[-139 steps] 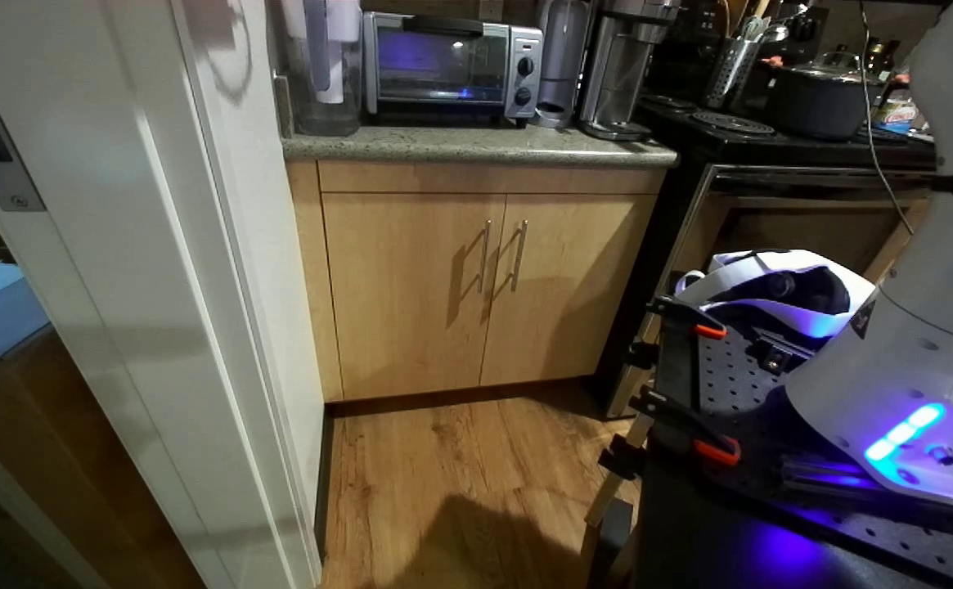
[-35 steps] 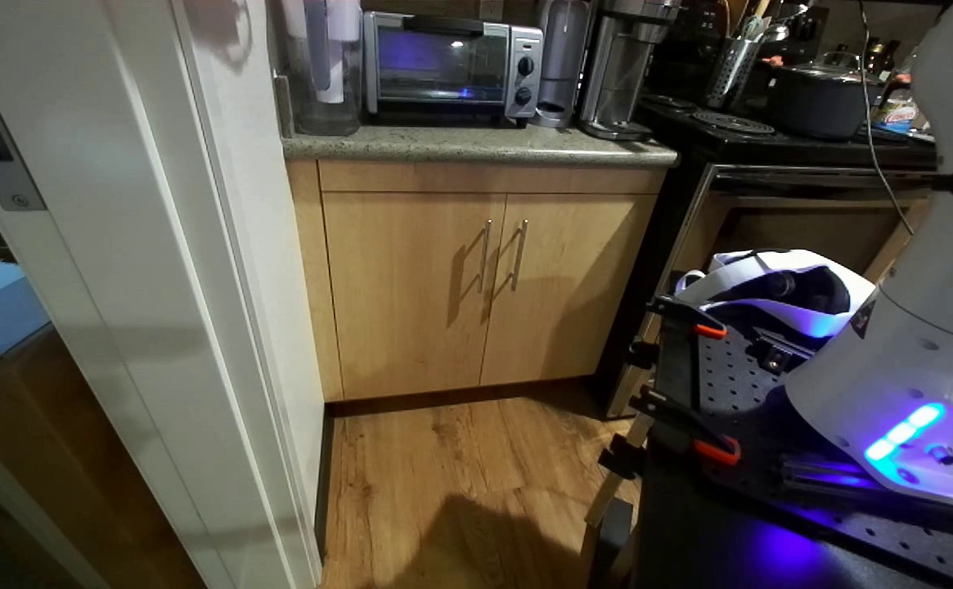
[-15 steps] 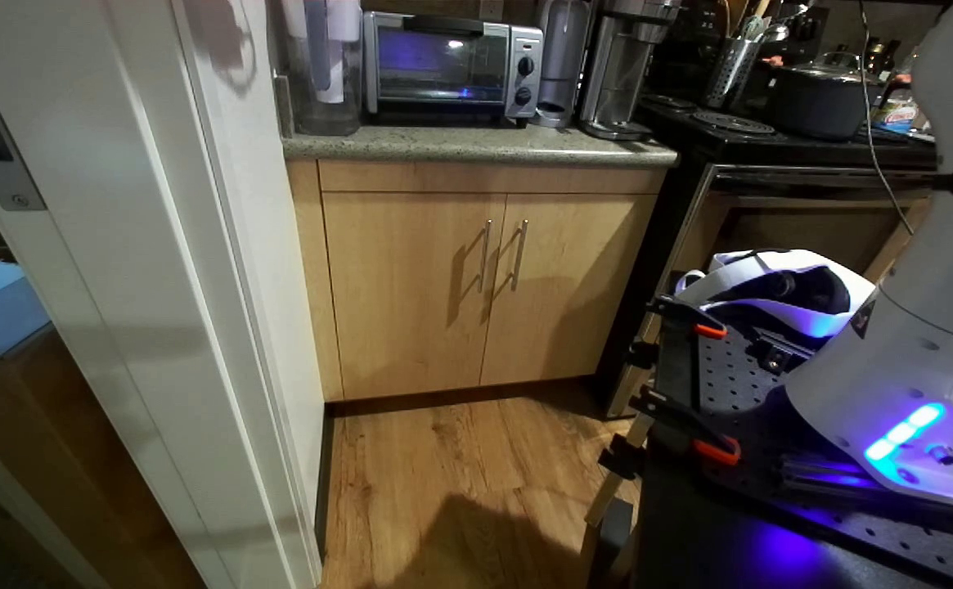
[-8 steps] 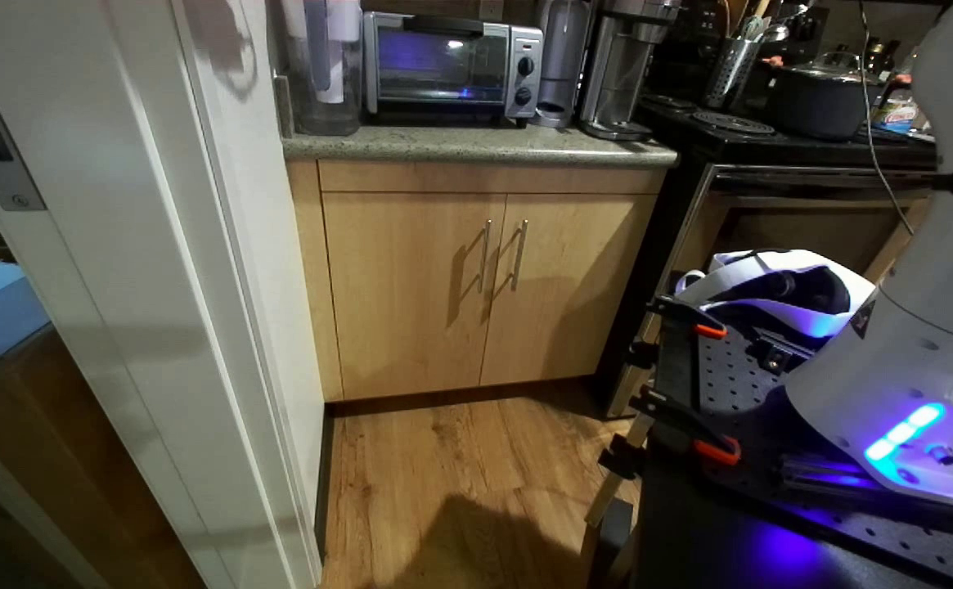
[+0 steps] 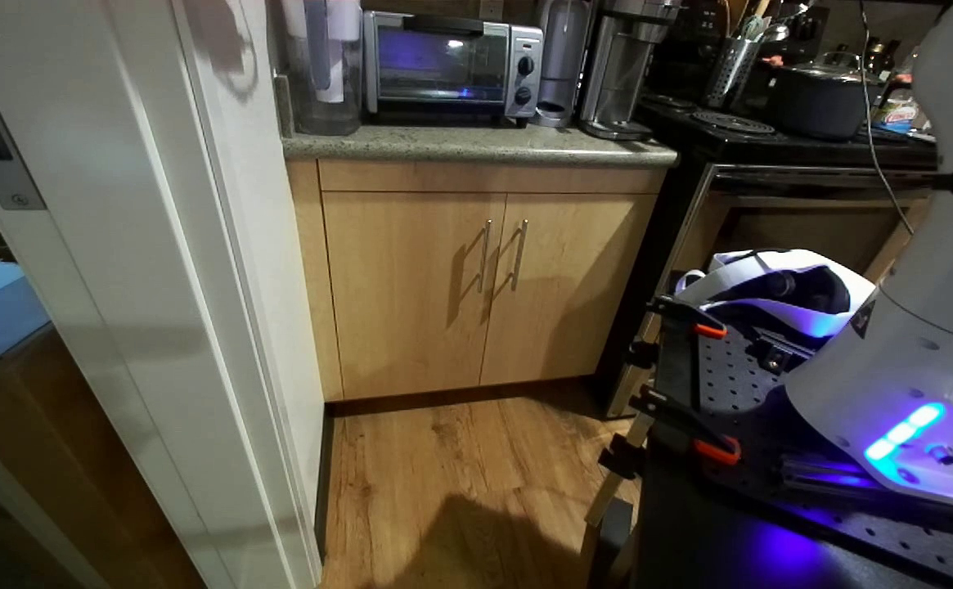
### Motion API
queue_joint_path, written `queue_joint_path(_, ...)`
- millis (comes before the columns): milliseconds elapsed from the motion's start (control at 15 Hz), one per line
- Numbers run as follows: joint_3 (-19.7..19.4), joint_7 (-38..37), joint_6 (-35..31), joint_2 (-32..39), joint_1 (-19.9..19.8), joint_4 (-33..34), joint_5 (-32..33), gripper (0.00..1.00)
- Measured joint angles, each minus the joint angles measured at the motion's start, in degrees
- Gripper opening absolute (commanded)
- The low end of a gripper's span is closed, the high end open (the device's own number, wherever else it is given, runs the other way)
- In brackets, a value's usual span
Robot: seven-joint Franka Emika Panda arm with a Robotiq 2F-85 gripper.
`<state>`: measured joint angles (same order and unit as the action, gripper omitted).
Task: Flip the switch on the wall
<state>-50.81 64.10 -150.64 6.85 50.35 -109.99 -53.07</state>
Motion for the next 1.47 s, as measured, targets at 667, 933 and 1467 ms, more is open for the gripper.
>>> queue_joint_path(667,0.0,0.0,0.7,2.2,-1.2,-1.5,0.0,0.00)
queue_joint_path(933,0.0,0.0,0.7,5.9,-2.5,-2.6,0.0,0.00)
queue_joint_path(1467,1.6,-12.1,-0.4,-3.7,-7.6,-9.6,27.9,0.00)
